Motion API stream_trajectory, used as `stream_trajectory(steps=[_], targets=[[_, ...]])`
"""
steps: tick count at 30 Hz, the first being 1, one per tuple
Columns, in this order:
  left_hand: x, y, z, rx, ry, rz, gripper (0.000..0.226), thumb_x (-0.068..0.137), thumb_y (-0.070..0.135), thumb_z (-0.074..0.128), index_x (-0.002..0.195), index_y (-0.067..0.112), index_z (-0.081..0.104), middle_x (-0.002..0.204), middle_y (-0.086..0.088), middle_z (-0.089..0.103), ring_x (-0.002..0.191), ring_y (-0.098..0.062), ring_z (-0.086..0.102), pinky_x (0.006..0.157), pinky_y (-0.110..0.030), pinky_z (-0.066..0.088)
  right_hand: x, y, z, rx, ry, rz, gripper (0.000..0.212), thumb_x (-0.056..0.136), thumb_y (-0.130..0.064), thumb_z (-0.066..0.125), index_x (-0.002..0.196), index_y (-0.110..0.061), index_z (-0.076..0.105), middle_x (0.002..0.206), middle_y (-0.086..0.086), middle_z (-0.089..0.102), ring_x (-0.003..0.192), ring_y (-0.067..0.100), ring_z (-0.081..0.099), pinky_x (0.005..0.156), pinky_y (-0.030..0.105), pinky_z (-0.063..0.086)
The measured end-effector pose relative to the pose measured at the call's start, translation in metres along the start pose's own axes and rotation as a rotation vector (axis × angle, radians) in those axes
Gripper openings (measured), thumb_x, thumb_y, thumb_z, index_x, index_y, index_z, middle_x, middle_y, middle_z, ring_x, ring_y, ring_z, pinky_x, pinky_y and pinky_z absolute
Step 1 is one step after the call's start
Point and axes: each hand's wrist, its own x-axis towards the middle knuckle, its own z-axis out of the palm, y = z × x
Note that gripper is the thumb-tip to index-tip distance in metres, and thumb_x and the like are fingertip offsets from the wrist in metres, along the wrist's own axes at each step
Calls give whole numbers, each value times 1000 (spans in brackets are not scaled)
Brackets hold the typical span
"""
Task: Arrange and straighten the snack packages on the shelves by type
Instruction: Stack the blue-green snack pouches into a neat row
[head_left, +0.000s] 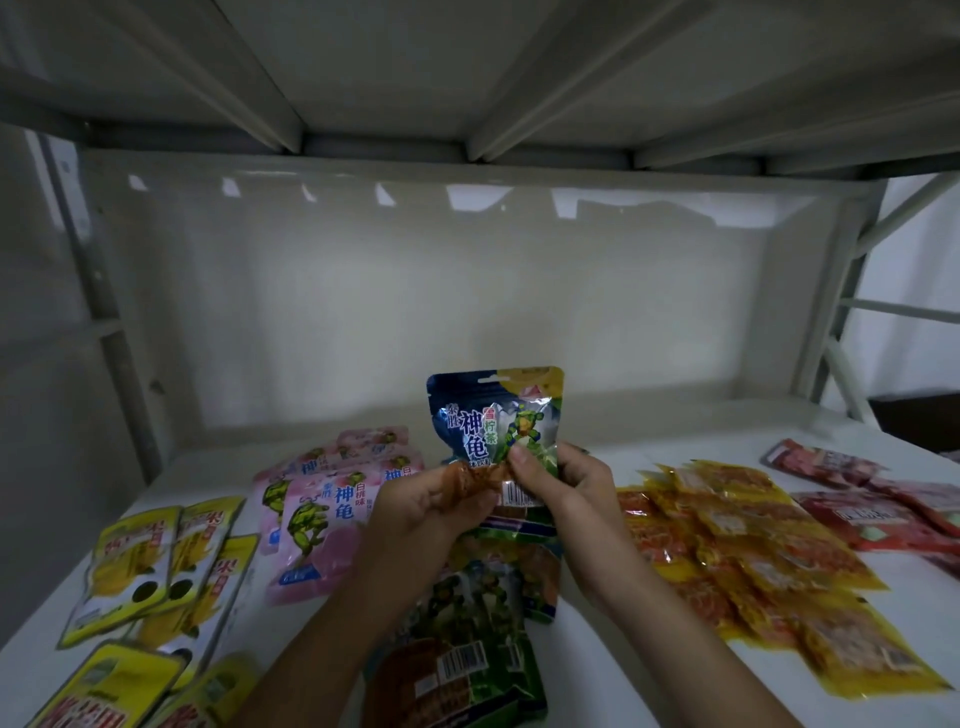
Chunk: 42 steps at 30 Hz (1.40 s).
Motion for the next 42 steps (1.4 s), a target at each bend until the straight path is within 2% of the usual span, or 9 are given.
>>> stream_trajectory(steps=[8, 12, 20, 25, 27, 30, 32, 39, 42], targets=[[-4, 0, 6, -84, 12, -37, 16, 87, -2, 77, 96, 11, 78, 79, -1, 78, 64, -10, 72, 56, -20, 56, 1, 5, 1, 0, 32, -39, 40, 90, -40, 76, 101, -1, 78, 100, 23, 78, 101, 52, 69, 92, 66, 55], [-3, -2, 6, -29, 28, 30, 16, 84, 3, 80, 94, 16, 80, 88, -5, 81, 81, -20, 77, 74, -28, 62, -1, 2, 0, 32, 10, 17, 28, 95, -33, 70, 99, -7, 79, 103, 16, 80, 103, 42, 74, 98, 56, 57], [1, -7, 1, 85, -45, 48, 28, 91, 0, 72, 89, 26, 82, 89, -5, 81, 81, -14, 76, 71, -21, 56, 1, -3, -3, 26, 55, -103, 16, 96, -27, 71, 104, -19, 82, 104, 14, 80, 102, 45, 73, 91, 54, 58], [0, -5, 2, 12, -95, -19, 19, 94, 24, 67, 97, 9, 77, 91, -4, 80, 85, -21, 76, 75, -25, 59, 3, -1, -7, -31, 96, -85, 14, 99, -19, 69, 94, -15, 81, 92, 17, 80, 82, 34, 75, 78, 48, 59], [-1, -3, 2, -31, -37, -39, 32, 88, 36, 67, 93, 5, 74, 86, -8, 79, 79, -27, 76, 69, -34, 61, 5, 2, -8, -57, 91, -77, 14, 100, -20, 70, 91, -13, 80, 90, 24, 77, 78, 33, 71, 75, 50, 59], [-3, -2, 2, -28, 35, -30, 37, 83, 37, 70, 99, 5, 74, 91, -15, 80, 88, -37, 77, 83, -54, 62, 7, 7, -5, -96, 46, -55, 32, 92, -36, 72, 93, -5, 74, 96, 32, 72, 87, 42, 71, 83, 64, 57], [-2, -2, 3, -33, 39, -34, 42, 81, 38, 72, 102, 2, 73, 93, -17, 79, 90, -39, 76, 87, -58, 61, 8, 9, -6, -52, 22, 5, 29, 97, -27, 69, 101, 1, 72, 101, 31, 73, 98, 52, 70, 88, 62, 57], [-2, -2, 2, -52, 53, -115, 11, 98, 10, 67, 100, 6, 76, 86, -8, 81, 72, -19, 77, 58, -25, 57, 8, 7, -9, -54, -9, 109, 20, 104, -16, 61, 102, -2, 76, 102, 22, 78, 97, 42, 75, 88, 51, 59], [3, -3, -5, 6, 63, -161, 12, 99, 10, 66, 97, 2, 75, 82, -11, 79, 71, -23, 75, 56, -27, 58, 12, 11, -10, -129, -55, 103, 32, 100, -29, 68, 95, 3, 72, 102, 31, 73, 91, 42, 72, 85, 46, 56]])
